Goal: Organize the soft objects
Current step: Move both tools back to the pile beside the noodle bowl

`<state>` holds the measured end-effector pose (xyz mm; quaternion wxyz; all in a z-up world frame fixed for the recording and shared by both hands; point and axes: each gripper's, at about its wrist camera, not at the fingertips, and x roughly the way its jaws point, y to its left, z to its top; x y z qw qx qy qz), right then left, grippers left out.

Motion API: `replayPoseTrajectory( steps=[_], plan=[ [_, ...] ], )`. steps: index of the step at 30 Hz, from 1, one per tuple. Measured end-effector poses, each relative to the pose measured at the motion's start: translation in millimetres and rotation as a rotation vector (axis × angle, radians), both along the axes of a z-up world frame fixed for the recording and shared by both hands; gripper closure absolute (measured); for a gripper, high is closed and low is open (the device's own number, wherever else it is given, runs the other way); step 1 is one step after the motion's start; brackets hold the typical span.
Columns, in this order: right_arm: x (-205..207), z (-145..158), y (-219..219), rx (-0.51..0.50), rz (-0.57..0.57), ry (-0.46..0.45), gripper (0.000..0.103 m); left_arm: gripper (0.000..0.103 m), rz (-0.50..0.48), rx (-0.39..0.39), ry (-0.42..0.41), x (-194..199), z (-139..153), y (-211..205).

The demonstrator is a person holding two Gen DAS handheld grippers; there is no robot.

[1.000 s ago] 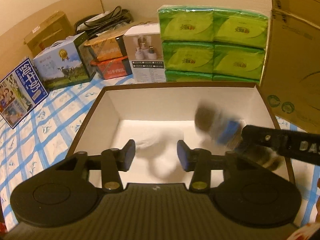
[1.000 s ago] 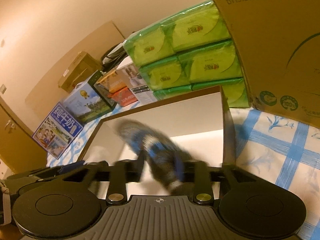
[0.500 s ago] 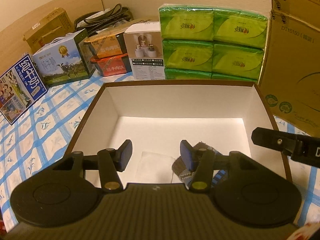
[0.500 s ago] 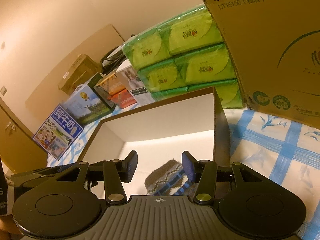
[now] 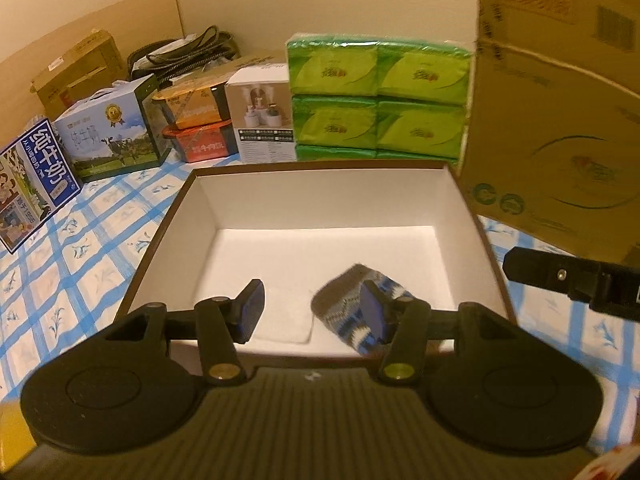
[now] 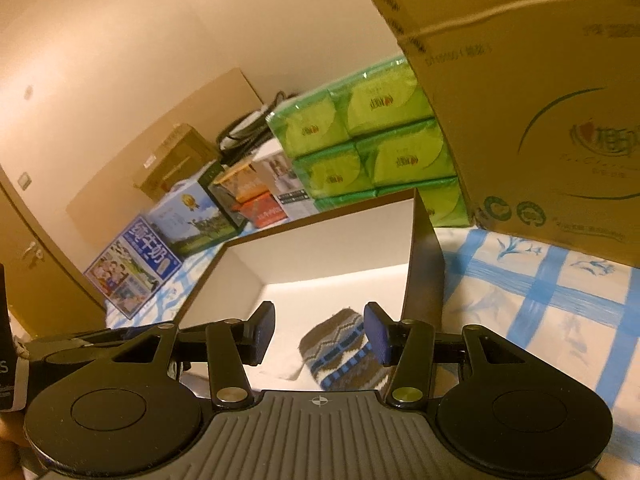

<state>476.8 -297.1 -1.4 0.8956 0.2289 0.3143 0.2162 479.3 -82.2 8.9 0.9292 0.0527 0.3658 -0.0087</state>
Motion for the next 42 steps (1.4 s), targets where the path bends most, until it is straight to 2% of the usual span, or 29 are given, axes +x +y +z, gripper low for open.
replayPoseTrajectory(
  steps=[6,12,16,23,32,42],
  plan=[
    [-49.0,12.1,-6.4,0.019,0.002,-0.050,0.053,0.052,-0.061,-0.042,-0.035,-59.1,8.8,6.9],
    [-105.0,17.7,2.3,-0.021,0.045,-0.096,0.050,0.051,-0.134,-0.042,-0.056,-124.3,6.9,19.2],
    [-142.6,14.6,11.5,-0.058,0.066,-0.124,0.048,0.050,-0.134,-0.033,-0.057,-160.4,0.9,34.2],
    [-193.3,1.2,26.2,-0.103,0.074,-0.113,0.046,0.050,-0.153,-0.023,-0.060,-215.9,-12.7,58.5],
    [-238.2,-26.5,47.6,-0.181,0.092,-0.075,0.046,0.049,-0.204,0.116,-0.063,-268.7,-47.0,68.2],
    [-262.0,-63.0,59.4,-0.248,0.115,0.006,0.046,0.049,-0.316,0.276,0.001,-293.6,-104.5,61.5]
  ],
)
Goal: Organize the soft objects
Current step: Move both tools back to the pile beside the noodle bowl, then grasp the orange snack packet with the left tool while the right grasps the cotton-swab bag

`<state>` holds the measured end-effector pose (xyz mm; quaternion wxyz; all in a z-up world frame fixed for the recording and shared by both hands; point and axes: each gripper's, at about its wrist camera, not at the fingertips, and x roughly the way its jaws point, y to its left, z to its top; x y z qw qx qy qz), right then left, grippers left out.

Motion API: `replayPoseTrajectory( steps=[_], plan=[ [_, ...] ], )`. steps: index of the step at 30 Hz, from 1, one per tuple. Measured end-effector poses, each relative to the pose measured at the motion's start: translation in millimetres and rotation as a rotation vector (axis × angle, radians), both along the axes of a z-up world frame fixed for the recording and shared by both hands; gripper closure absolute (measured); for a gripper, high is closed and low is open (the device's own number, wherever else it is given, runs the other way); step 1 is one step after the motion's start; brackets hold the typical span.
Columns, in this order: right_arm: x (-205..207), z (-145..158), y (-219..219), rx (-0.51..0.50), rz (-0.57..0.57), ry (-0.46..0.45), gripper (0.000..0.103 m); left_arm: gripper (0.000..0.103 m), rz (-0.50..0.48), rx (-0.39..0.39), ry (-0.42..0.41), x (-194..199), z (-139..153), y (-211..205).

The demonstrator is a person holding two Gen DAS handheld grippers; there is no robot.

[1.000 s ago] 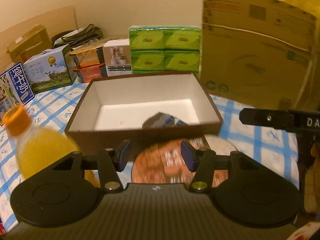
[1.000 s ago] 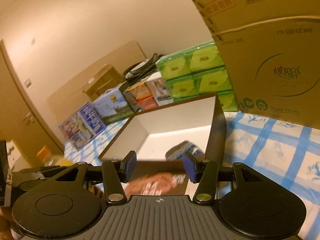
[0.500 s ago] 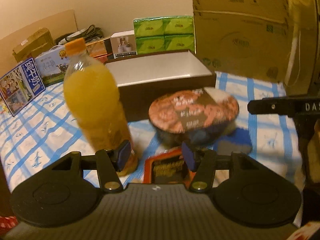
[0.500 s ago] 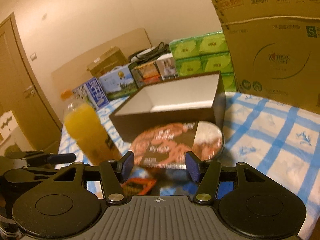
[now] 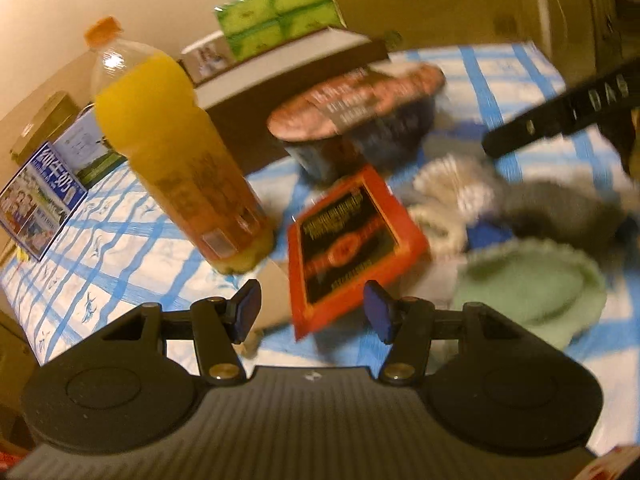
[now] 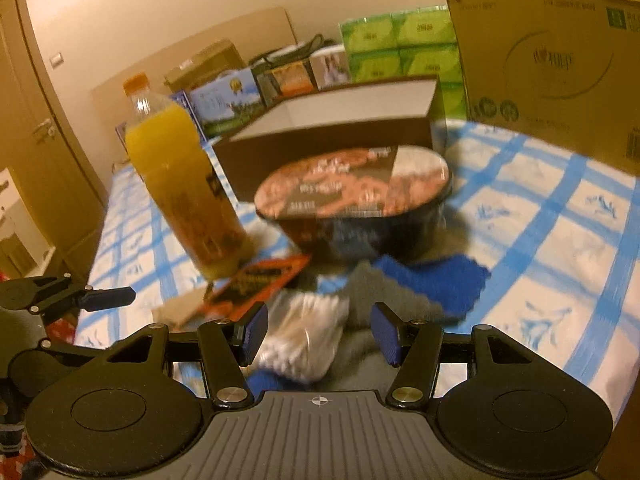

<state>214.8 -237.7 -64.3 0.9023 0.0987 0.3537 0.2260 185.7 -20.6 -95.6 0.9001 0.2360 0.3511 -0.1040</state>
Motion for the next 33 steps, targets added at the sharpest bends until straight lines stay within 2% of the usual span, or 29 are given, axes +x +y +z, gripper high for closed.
replayPoseTrajectory(
  steps=[6,13,18,22,29,33],
  plan=[
    [-1.7,-10.5,7.3,-0.052,0.004,0.002,0.046,0.049,-0.034,0.097,-0.027,2.5,-25.6,-8.6],
    [9.0,-15.3,9.4,-0.074,-0.017,0.007,0.046,0.051,-0.065,0.126,-0.078,13.3,-27.9,-14.4],
    [17.5,-15.0,5.2,-0.063,-0.041,0.009,0.046,0.061,-0.091,0.124,-0.123,18.7,-16.0,-16.4],
    [23.5,-14.6,3.1,-0.065,-0.050,0.004,0.046,0.065,-0.129,0.148,-0.148,24.4,-12.3,-20.6],
    [32.1,-17.3,-2.8,-0.059,-0.072,0.016,0.046,0.069,-0.201,0.228,-0.140,41.8,-29.4,-27.7],
    [34.6,-21.5,-7.1,-0.055,-0.087,0.031,0.046,0.079,-0.219,0.254,-0.127,53.5,-42.7,-27.9]
  ],
)
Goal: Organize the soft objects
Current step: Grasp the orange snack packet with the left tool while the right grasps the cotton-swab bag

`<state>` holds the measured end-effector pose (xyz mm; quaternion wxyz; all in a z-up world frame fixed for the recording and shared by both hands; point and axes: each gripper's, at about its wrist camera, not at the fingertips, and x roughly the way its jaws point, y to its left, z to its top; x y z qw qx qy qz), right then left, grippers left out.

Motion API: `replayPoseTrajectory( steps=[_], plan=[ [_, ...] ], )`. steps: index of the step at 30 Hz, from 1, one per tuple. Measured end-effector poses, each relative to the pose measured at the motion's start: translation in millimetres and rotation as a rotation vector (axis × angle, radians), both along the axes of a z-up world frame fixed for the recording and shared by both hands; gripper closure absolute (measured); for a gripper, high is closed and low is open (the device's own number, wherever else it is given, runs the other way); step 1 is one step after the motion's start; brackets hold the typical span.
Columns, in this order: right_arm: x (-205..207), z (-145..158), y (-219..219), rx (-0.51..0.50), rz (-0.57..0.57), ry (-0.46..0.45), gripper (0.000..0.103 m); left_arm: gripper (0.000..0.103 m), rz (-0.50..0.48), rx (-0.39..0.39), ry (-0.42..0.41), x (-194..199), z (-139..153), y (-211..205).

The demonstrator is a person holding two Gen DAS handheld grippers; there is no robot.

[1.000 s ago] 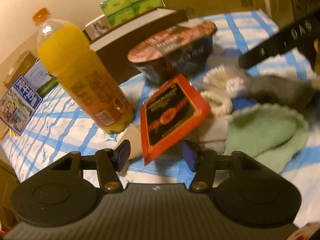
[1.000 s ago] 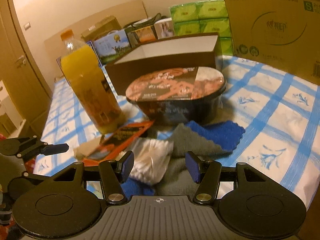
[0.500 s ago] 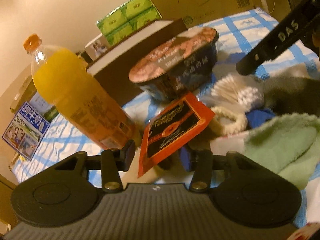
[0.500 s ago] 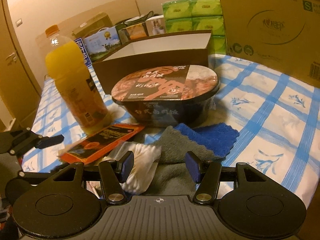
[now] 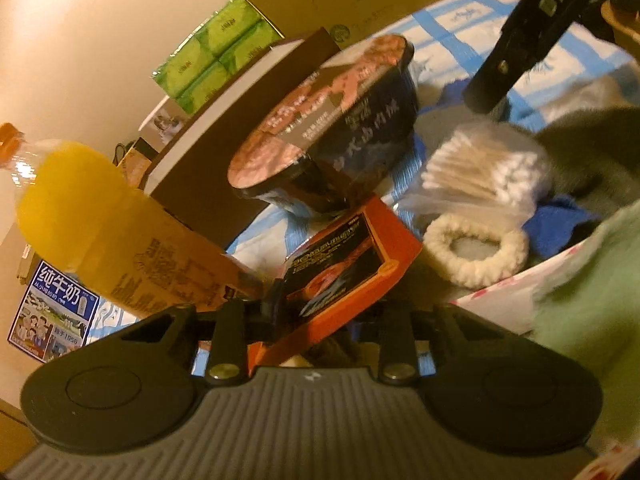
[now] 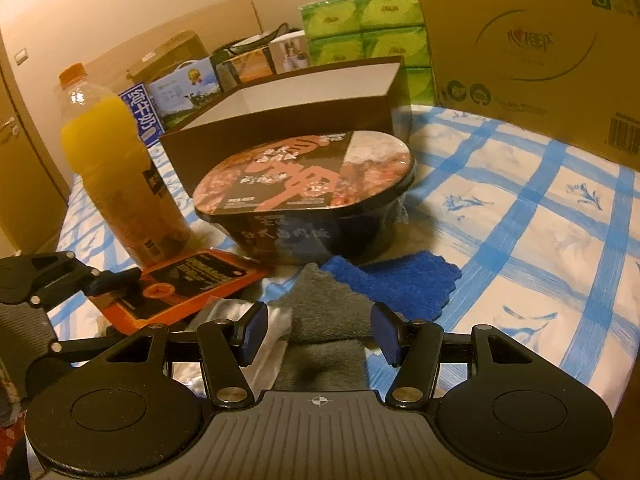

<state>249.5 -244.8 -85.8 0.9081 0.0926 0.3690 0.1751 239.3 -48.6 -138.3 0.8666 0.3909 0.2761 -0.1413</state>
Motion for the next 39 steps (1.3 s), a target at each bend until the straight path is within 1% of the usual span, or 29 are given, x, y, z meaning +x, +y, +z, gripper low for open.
replayPoseTrajectory(
  steps=[3,7,12,18,20,24,27,29,33,35,36,37,39],
  plan=[
    [1.4,-2.6,-1.1,-0.004,-0.006,0.008,0.046,0.086,-0.012,0.011,-0.009,5.6,-4.9,1.6],
    [0.9,-3.9,-2.6,-0.004,-0.012,0.011,0.046,0.089,-0.010,-0.002,-0.028,6.2,-3.1,4.6],
    [-1.0,-1.5,-0.5,0.001,-0.009,0.010,0.046,0.094,0.001,-0.025,-0.074,-6.9,6.9,8.0],
    [-6.3,6.2,5.7,0.028,0.002,0.003,0.046,0.098,0.043,-0.112,-0.098,-26.7,29.1,15.9],
    [-7.3,7.7,9.1,0.050,0.014,0.015,0.046,0.098,0.072,-0.156,-0.106,-32.4,37.7,20.4],
    [-9.2,6.8,18.4,0.086,0.027,0.057,0.046,0.099,0.167,-0.285,-0.116,-38.2,56.2,36.7],
    [-8.9,2.4,25.1,0.117,0.016,0.094,0.046,0.099,0.241,-0.388,-0.078,-38.8,61.2,50.1],
    [-6.6,-1.8,28.1,0.138,0.002,0.126,0.046,0.099,0.284,-0.416,-0.059,-38.6,58.9,55.2],
    [-2.3,-8.5,32.7,0.165,-0.018,0.160,0.046,0.099,0.368,-0.494,0.023,-38.9,45.7,67.1],
    [-1.6,-11.8,34.4,0.173,-0.023,0.173,0.046,0.099,0.398,-0.512,0.051,-39.1,38.7,71.5],
    [-1.3,-13.4,34.8,0.175,-0.029,0.177,0.049,0.099,0.407,-0.520,0.062,-38.9,35.8,73.8],
    [-0.9,-14.6,34.8,0.179,-0.033,0.179,0.056,0.099,0.414,-0.527,0.067,-38.8,33.9,75.3],
    [-0.3,-16.4,34.5,0.190,-0.029,0.184,0.066,0.099,0.423,-0.532,0.068,-38.1,31.1,76.8]
  ],
)
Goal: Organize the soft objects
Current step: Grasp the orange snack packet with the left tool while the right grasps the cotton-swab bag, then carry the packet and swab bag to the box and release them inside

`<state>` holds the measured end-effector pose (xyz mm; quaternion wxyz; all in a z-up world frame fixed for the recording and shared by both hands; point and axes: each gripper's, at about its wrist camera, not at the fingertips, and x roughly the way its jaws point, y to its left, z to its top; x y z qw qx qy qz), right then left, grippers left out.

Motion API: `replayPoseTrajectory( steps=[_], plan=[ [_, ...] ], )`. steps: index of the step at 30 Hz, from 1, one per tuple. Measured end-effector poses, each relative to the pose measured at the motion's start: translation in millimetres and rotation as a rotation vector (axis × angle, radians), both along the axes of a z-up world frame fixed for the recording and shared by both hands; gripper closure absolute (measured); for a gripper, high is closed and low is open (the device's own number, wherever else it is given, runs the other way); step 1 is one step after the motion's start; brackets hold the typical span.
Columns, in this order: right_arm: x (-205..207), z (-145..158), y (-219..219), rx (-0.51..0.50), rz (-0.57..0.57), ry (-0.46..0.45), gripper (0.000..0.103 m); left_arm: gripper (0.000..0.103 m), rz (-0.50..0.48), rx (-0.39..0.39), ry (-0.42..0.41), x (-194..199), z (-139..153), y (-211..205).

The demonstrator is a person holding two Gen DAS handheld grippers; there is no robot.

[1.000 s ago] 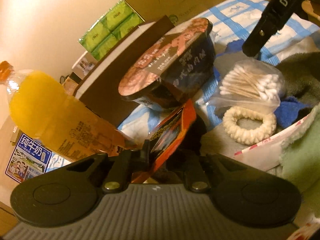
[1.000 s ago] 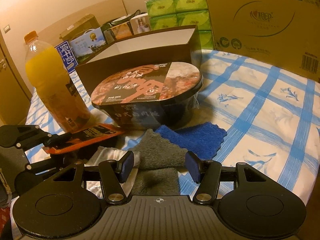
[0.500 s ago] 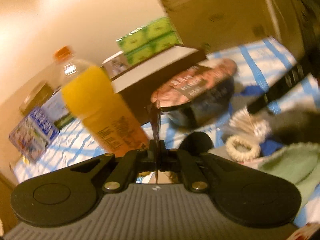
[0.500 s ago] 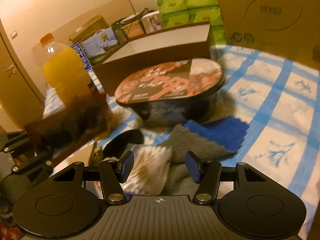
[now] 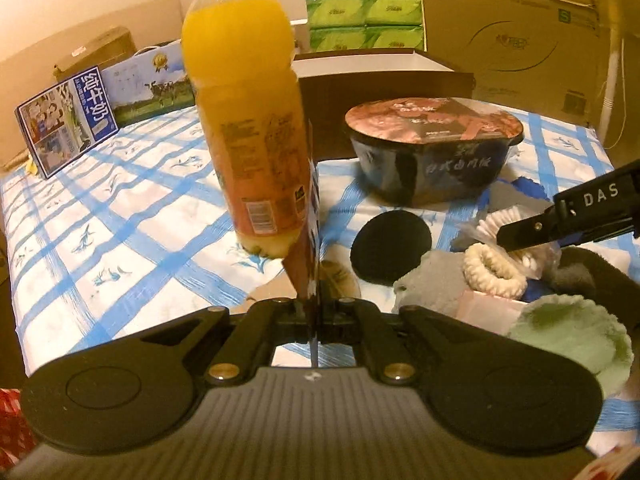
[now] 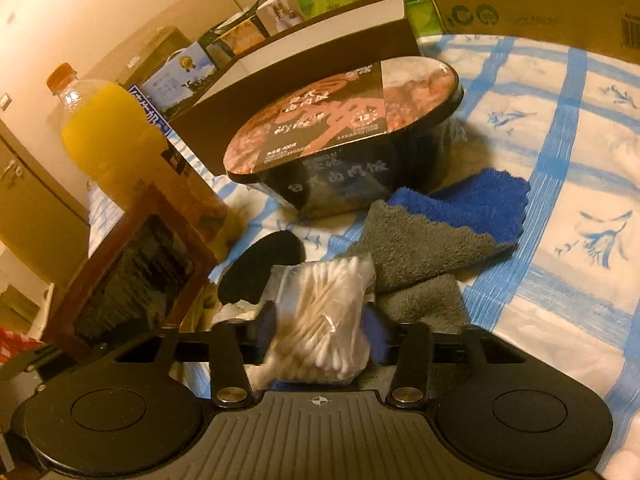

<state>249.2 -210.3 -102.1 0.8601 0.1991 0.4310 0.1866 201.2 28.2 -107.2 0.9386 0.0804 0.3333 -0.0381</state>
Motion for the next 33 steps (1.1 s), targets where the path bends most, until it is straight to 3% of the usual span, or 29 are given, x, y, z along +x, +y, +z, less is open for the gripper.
replayPoseTrajectory(
  steps=[6,19,33],
  plan=[
    [-3.4,4.8,-2.9,-0.001,0.001,-0.043,0.079,0.100,0.009,-0.006,-0.015,0.7,2.2,1.5],
    [-12.9,33.4,-7.8,0.026,0.023,-0.119,0.080,0.100,0.003,-0.017,-0.073,-16.2,33.8,15.2],
    [3.7,51.7,8.9,0.043,0.113,-0.136,0.080,0.100,0.105,0.033,-0.095,-29.6,53.9,83.8]
  ],
)
